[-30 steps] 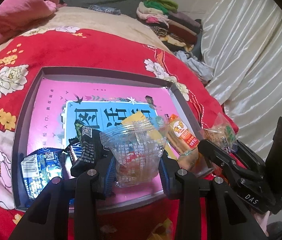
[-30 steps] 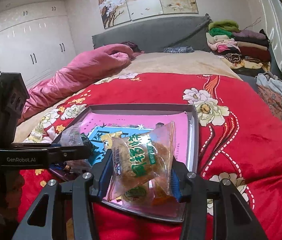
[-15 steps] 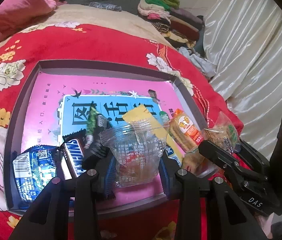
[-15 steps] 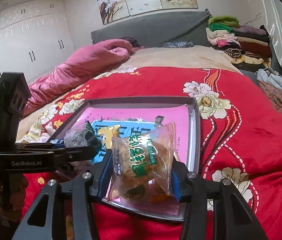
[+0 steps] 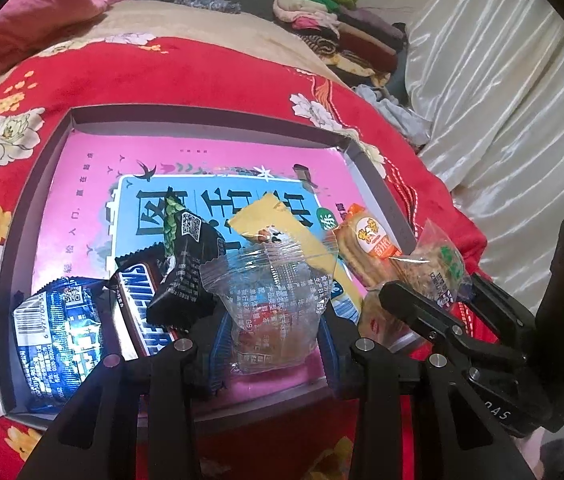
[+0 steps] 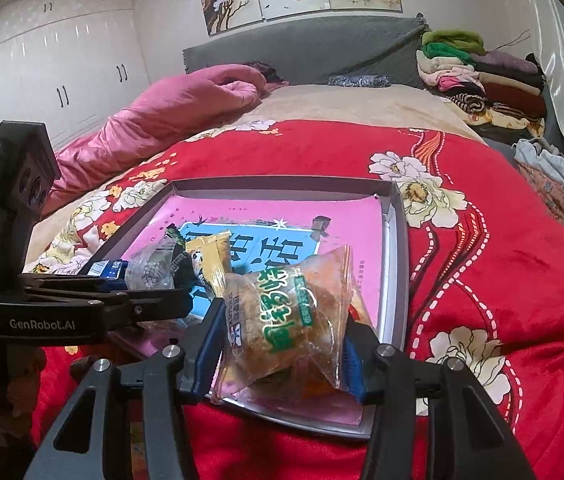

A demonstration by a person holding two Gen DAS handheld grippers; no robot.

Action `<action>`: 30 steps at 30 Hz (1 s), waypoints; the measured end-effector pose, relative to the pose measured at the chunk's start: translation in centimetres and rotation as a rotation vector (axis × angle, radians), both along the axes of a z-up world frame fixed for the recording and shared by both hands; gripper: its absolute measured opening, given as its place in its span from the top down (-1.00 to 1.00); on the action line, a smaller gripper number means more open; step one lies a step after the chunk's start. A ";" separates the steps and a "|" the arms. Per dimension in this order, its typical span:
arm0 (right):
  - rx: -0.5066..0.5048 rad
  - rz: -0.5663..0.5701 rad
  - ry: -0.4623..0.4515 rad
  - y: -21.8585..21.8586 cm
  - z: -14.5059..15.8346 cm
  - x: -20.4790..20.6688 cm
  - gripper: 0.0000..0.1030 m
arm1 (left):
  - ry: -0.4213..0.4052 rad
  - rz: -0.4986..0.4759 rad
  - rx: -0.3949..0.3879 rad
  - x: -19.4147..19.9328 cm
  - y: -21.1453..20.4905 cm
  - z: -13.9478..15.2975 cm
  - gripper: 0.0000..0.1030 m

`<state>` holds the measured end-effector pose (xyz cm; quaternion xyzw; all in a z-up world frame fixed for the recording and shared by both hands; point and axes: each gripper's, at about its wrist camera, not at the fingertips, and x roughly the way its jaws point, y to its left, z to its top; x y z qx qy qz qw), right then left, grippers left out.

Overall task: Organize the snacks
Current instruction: 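Lower and release the clear bag beside the black pack while the right tool releases the pastry bag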

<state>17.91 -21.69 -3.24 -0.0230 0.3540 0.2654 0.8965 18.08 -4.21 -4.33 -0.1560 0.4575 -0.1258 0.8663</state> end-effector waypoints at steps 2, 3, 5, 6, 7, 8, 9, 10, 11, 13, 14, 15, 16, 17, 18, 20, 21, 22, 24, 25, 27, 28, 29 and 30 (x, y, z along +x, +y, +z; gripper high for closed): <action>-0.006 -0.002 -0.005 0.0 0.0 0.0 -0.01 | 0.001 -0.001 0.002 0.0 -0.1 -0.1 0.22; -0.007 -0.003 -0.005 0.0 0.0 0.0 -0.03 | 0.003 0.000 0.002 0.0 -0.1 -0.1 0.22; -0.005 -0.008 -0.004 -0.1 0.0 0.0 -0.03 | 0.005 -0.001 0.004 0.0 -0.2 -0.2 0.22; -0.006 -0.013 -0.004 -0.1 0.0 0.0 -0.04 | 0.004 -0.002 0.006 0.0 -0.2 -0.2 0.22; -0.008 -0.022 -0.003 -0.2 0.0 0.1 -0.06 | 0.005 -0.003 0.007 0.1 -0.2 -0.2 0.22; -0.006 -0.029 -0.003 -0.4 0.0 0.1 -0.07 | 0.006 -0.003 0.007 0.1 -0.2 -0.2 0.22; -0.001 -0.030 -0.001 -0.4 0.0 0.1 -0.07 | 0.006 -0.002 0.006 0.1 -0.2 -0.2 0.22; 0.004 -0.032 0.002 -0.5 0.0 0.2 -0.07 | 0.006 -0.003 0.007 0.1 -0.2 -0.2 0.22; 0.004 -0.033 0.000 -0.5 0.0 0.2 -0.07 | 0.007 -0.004 0.008 0.1 -0.2 -0.2 0.22; 0.000 -0.034 -0.007 -0.5 0.1 0.1 -0.11 | 0.012 -0.005 0.013 0.1 -0.3 -0.2 0.22; 0.000 -0.032 -0.012 -0.4 0.2 0.0 -0.12 | 0.012 -0.004 0.013 0.1 -0.4 -0.2 0.22; 0.000 -0.027 -0.012 -0.4 0.2 0.0 -0.12 | 0.011 -0.005 0.014 0.1 -0.4 -0.2 0.22; 0.001 -0.023 -0.011 -0.3 0.2 0.0 -0.12 | 0.011 -0.004 0.016 0.1 -0.4 -0.2 0.22; 0.001 -0.019 -0.011 -0.3 0.2 -0.1 -0.12 | 0.012 -0.004 0.015 0.1 -0.5 -0.3 0.22; 0.001 -0.018 -0.013 -0.2 0.2 -0.1 -0.12 | 0.014 -0.004 0.014 0.2 -0.4 -0.3 0.22; 0.001 -0.018 -0.016 -0.2 0.3 -0.1 -0.13 | 0.016 -0.004 0.012 0.2 -0.4 -0.3 0.22; 0.002 -0.020 -0.016 -0.3 0.4 -0.1 -0.14 | 0.016 -0.005 0.014 0.1 -0.4 -0.3 0.22; 0.002 -0.022 -0.016 -0.3 0.4 -0.1 -0.16 | 0.016 -0.005 0.015 0.1 -0.4 -0.2 0.22; 0.004 -0.026 -0.015 -0.4 0.4 -0.1 -0.17 | 0.015 -0.005 0.015 0.1 -0.4 -0.2 0.22; 0.006 -0.030 -0.014 -0.5 0.4 -0.1 -0.18 | 0.016 -0.006 0.015 0.2 -0.4 -0.2 0.22; 0.008 -0.034 -0.019 -0.6 0.5 -0.1 -0.19 | 0.017 -0.006 0.013 0.2 -0.4 -0.2 0.22; 0.007 -0.037 -0.020 -0.7 0.5 -0.1 -0.20 | 0.017 -0.006 0.015 0.2 -0.3 -0.2 0.22; 0.007 -0.040 -0.020 -0.7 0.5 -0.1 -0.20 | 0.015 -0.007 0.016 0.2 -0.3 -0.2 0.22; 0.007 -0.041 -0.020 -0.8 0.5 -0.1 -0.20 | 0.014 -0.007 0.017 0.2 -0.3 -0.2 0.22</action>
